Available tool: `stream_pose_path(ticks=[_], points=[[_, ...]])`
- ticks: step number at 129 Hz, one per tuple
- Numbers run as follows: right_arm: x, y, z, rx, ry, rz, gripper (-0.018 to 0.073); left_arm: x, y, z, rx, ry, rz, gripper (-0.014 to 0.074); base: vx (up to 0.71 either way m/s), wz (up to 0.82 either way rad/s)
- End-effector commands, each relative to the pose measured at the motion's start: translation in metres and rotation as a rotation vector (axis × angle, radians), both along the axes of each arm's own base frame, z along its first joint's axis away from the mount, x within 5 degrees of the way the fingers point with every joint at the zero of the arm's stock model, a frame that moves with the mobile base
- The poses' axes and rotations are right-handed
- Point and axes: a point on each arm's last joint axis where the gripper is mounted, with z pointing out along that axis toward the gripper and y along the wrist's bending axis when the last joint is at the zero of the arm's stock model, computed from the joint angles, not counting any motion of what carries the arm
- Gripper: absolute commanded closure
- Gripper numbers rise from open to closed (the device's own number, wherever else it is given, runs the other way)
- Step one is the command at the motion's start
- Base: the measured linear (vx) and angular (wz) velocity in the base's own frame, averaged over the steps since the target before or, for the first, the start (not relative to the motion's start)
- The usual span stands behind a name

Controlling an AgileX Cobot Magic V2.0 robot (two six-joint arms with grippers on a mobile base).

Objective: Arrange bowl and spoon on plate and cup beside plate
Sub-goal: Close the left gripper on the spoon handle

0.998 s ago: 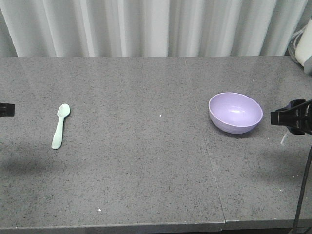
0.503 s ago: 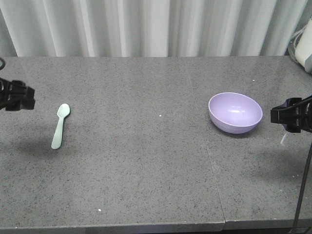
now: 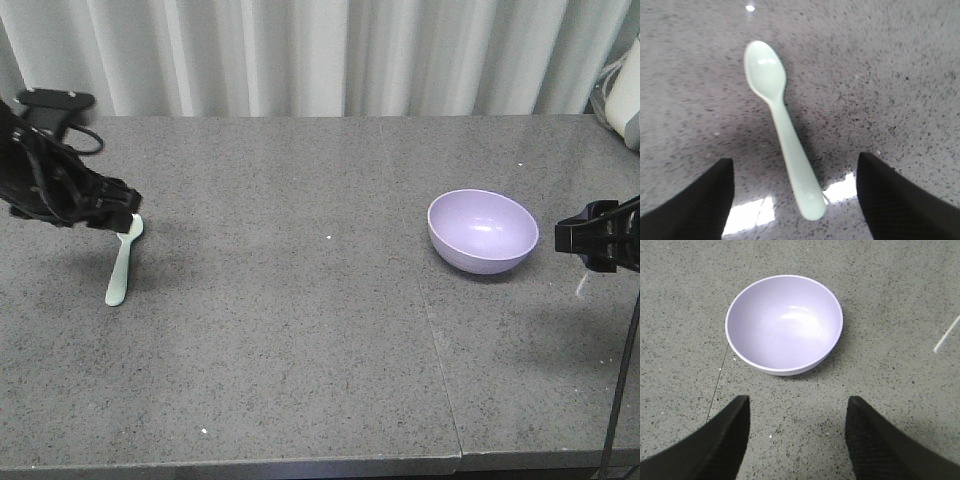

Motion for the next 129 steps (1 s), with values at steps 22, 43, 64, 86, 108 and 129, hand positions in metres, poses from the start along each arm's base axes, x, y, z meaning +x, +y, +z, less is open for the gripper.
stream_pose_path(ticks=[22,43,64,86,108,129], points=[[0.003,-0.001,0.019,-0.004,-0.109,-0.011,0.0141,0.017,-0.006,-0.010,-0.029,-0.025,0.067,0.0094,0.00,0.00],[0.003,-0.001,0.019,-0.004,-0.109,-0.011,0.0141,0.025,-0.006,-0.031,-0.032,0.033,0.090,0.0094,0.00,0.00],[0.003,-0.001,0.019,-0.004,-0.108,-0.011,0.0141,0.029,-0.007,-0.038,-0.047,0.037,0.124,0.0094,0.00,0.00],[0.003,-0.001,0.019,-0.004,-0.108,-0.011,0.0141,0.037,-0.008,-0.039,-0.054,0.034,0.138,0.0094,0.00,0.00],[0.003,-0.001,0.019,-0.004,-0.108,-0.011,0.0141,0.045,-0.008,-0.037,-0.043,0.028,0.138,0.0094,0.00,0.00],[0.003,-0.001,0.019,-0.004,-0.108,-0.011,0.0141,0.052,-0.007,-0.040,-0.021,0.062,0.148,0.0094,0.00,0.00]])
